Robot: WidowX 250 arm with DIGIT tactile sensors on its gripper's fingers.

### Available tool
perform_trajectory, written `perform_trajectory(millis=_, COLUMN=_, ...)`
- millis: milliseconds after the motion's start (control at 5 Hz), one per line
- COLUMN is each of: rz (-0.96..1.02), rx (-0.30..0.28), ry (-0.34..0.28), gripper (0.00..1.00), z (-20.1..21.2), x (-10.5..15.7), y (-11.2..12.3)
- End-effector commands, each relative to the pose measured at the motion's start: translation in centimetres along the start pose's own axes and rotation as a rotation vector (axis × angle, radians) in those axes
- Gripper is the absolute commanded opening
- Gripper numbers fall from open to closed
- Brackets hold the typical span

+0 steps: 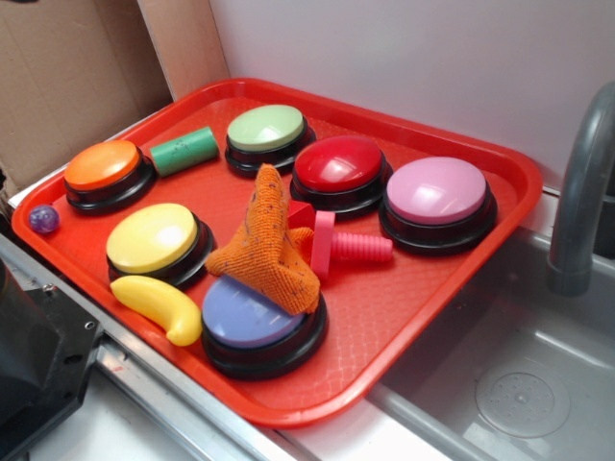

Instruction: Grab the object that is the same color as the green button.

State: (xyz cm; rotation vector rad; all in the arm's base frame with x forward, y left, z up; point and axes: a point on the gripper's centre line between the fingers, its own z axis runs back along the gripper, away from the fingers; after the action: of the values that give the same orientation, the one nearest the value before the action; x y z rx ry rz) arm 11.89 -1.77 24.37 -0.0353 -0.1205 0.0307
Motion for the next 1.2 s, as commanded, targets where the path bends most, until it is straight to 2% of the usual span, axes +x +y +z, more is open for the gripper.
perform_trajectory(millis=0, rz=0.0, rx=0.0, ry=0.0, gripper=1.0, z=0.0, x=0.0, y=0.0)
perform_trajectory(millis=400, rz=-0.123, rx=-0.031, ry=-0.066, gripper=1.0, z=-3.0, x=2.5, y=3.3)
perform_trajectory(millis=600, rz=-0.129, rx=0.017, ry=-0.104, gripper=1.0, z=-4.7, x=3.5, y=6.1)
perform_trajectory(millis=800, rz=-0.166, rx=0.039, ry=-0.098, gripper=1.0, z=-6.4, x=4.9, y=8.3)
perform_trajectory(millis=1000, rz=-0.212, rx=0.084, ry=-0.114, gripper=1.0, z=-7.7, x=6.7, y=10.0)
